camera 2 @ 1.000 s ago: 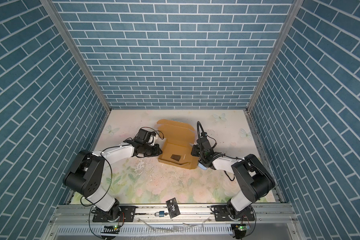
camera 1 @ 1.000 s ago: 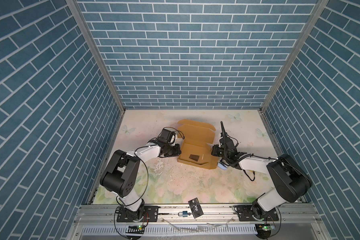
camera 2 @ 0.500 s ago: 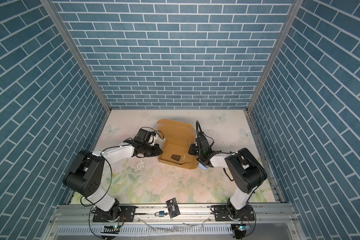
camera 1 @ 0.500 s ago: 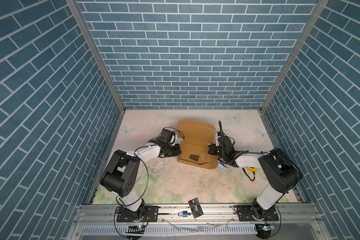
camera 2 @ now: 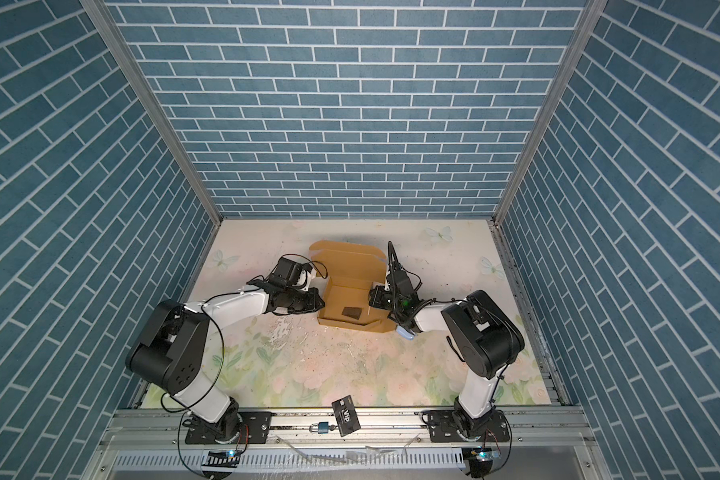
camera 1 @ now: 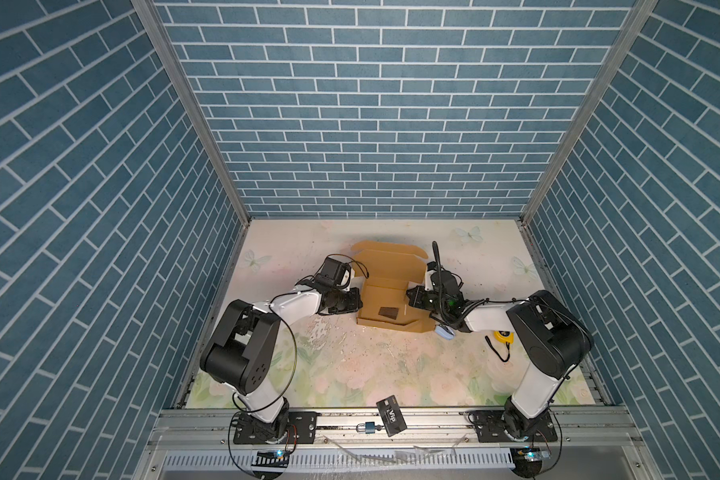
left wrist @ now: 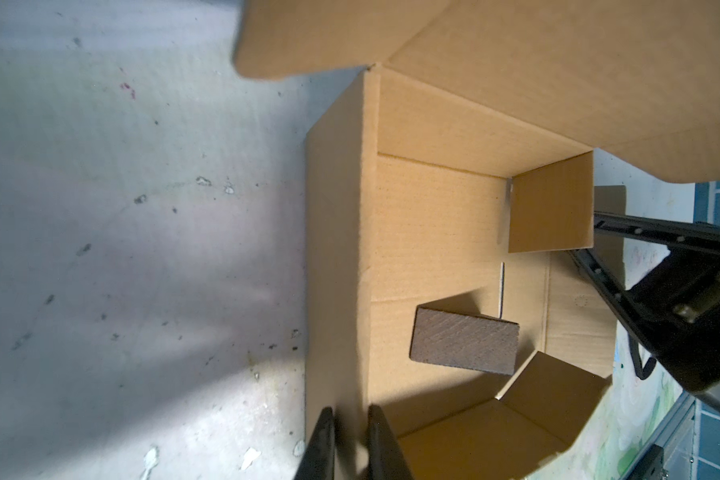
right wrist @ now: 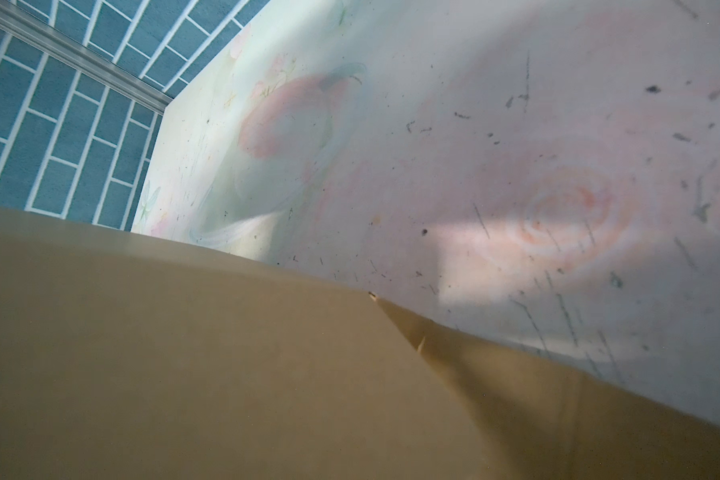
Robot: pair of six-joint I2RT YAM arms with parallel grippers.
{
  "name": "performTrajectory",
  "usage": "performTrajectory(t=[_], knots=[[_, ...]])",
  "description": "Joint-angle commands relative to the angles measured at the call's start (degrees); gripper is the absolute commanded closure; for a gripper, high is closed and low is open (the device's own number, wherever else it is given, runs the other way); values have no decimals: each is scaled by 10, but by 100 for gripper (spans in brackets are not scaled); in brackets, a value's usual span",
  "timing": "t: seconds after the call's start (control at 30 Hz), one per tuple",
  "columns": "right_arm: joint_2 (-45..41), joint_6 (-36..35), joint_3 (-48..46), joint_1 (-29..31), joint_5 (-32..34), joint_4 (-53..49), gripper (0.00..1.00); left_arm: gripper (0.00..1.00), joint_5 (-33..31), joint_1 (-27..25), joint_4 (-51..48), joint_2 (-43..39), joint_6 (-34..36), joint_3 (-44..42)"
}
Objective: Fold the paper box
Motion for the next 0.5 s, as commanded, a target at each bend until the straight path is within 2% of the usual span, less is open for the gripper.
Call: performTrajectory(t=[0.0, 0.13, 0.47], knots=[[-34, 8, -7, 3, -4, 8, 100, 83, 0, -5, -2, -11, 3, -1], [-84, -21, -21, -1, -3, -43, 100, 83, -11, -5, -8, -7, 7, 3], [-226, -17, -106, 10, -28, -117, 100, 83, -17, -5, -24, 0, 9, 18]])
